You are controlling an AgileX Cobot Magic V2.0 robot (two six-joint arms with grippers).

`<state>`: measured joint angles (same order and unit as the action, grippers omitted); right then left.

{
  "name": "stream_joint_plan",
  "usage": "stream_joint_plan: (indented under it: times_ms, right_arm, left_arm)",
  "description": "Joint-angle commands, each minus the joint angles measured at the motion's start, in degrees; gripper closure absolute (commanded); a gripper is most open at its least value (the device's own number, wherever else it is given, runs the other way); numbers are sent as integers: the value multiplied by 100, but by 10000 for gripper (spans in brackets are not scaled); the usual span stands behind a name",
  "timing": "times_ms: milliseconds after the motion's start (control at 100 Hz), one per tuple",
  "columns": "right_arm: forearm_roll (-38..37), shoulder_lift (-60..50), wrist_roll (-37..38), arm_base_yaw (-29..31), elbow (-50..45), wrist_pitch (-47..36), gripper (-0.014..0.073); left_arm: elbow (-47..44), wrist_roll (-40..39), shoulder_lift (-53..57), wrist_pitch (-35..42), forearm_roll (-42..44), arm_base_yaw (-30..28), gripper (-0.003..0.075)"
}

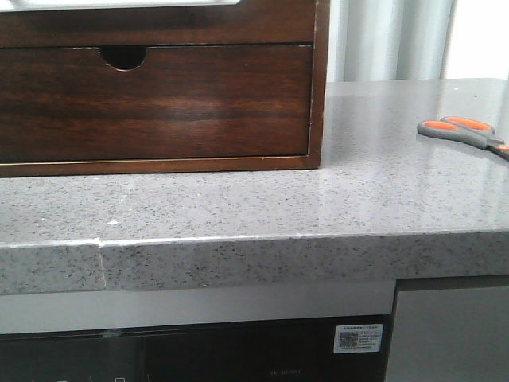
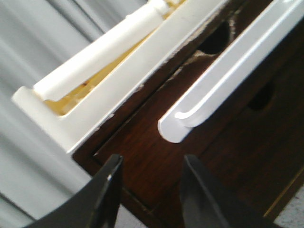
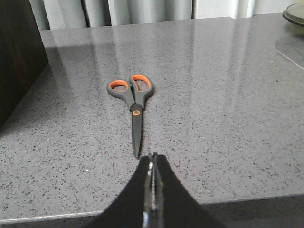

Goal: Put scissors in drawer with both arms
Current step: 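Close the left gripper on the white drawer handle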

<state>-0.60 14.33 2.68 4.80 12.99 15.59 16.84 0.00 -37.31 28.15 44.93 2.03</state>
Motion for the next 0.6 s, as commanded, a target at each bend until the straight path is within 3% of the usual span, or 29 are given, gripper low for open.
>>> stream_joint_plan:
  times_ms: [0, 220, 590]
  right_arm:
    - [-2, 102, -2, -14, 188, -411, 659]
    - [-2, 102, -2, -14, 188, -421, 659]
    - [-2, 102, -2, -14, 188, -421, 659]
  left_arm:
    - [185, 0, -234, 580, 90, 159, 444]
    - [347, 0, -923, 1028, 125, 483, 368]
    - [1221, 452, -2014, 1061, 295, 852, 368]
